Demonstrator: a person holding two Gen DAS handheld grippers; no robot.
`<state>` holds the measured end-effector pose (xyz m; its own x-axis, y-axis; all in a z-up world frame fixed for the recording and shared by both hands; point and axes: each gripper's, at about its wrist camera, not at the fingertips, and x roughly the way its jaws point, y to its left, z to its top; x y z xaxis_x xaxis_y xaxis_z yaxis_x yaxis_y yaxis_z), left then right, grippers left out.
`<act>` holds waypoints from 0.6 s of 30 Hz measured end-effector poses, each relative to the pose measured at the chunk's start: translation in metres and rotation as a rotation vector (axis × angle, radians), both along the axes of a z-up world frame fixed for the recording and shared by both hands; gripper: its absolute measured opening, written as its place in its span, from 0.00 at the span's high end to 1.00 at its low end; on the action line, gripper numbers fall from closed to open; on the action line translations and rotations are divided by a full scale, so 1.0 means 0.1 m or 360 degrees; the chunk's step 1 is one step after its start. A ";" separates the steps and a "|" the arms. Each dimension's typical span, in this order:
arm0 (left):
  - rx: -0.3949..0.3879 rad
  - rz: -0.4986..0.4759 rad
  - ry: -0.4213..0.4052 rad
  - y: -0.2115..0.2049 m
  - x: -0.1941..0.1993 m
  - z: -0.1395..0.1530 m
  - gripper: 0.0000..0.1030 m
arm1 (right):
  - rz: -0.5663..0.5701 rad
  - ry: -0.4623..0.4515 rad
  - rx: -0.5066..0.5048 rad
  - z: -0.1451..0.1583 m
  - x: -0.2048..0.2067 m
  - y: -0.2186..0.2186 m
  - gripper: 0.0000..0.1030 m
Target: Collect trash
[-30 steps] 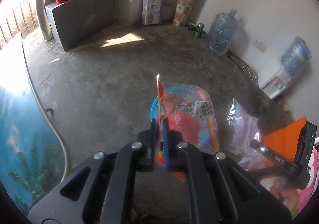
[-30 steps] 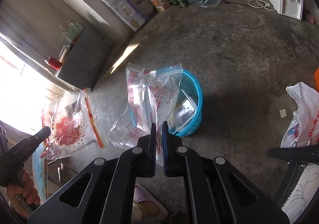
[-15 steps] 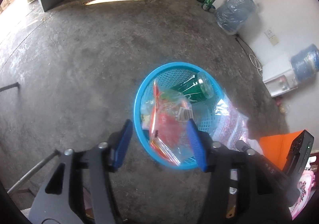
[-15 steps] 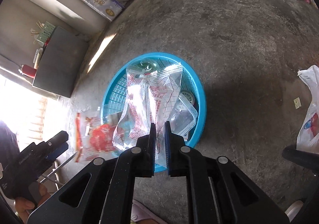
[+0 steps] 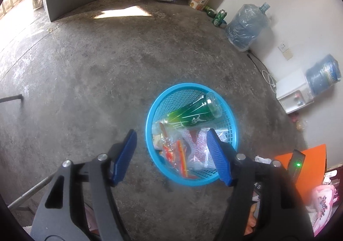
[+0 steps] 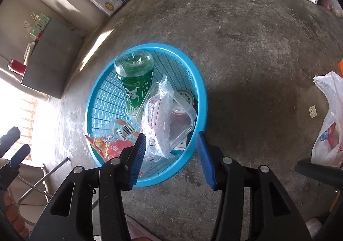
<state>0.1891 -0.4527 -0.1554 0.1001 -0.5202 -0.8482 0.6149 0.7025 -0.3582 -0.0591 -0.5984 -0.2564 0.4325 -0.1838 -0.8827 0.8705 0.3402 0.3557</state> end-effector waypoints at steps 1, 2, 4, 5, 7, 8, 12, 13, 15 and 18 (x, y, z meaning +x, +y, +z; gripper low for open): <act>-0.0017 -0.0012 -0.0021 0.02 -0.05 0.10 0.35 | -0.0007 -0.0007 -0.0015 0.06 -0.04 0.01 0.53; -0.0038 -0.0030 -0.0040 0.04 -0.10 0.19 0.35 | -0.0011 -0.0012 -0.0033 0.13 -0.08 0.01 0.53; -0.0066 -0.0058 -0.0066 0.10 -0.21 0.40 0.33 | -0.0001 -0.0028 -0.0077 0.30 -0.17 0.04 0.53; -0.0081 -0.0071 -0.0079 0.15 -0.28 0.50 0.32 | 0.0011 -0.0033 -0.0106 0.40 -0.20 0.07 0.53; -0.0102 -0.0091 -0.0109 0.29 -0.42 0.71 0.29 | 0.0054 -0.0031 -0.0196 0.64 -0.25 0.15 0.52; -0.0101 -0.0091 -0.0131 0.38 -0.49 0.81 0.26 | 0.0094 -0.0030 -0.0251 0.77 -0.27 0.22 0.52; -0.0127 -0.0101 -0.0239 0.85 -0.81 1.21 0.21 | 0.0238 -0.0032 -0.0437 1.24 -0.29 0.62 0.36; -0.0130 -0.0111 -0.0270 0.97 -0.89 1.29 0.20 | 0.0263 -0.0050 -0.0455 1.34 -0.29 0.72 0.34; -0.0109 -0.0110 -0.0341 1.22 -1.05 1.45 0.19 | 0.0327 -0.0109 -0.0458 1.54 -0.29 0.93 0.33; -0.0091 -0.0046 -0.0452 1.59 -1.28 1.68 0.16 | 0.0401 -0.0194 -0.0495 1.84 -0.31 1.27 0.21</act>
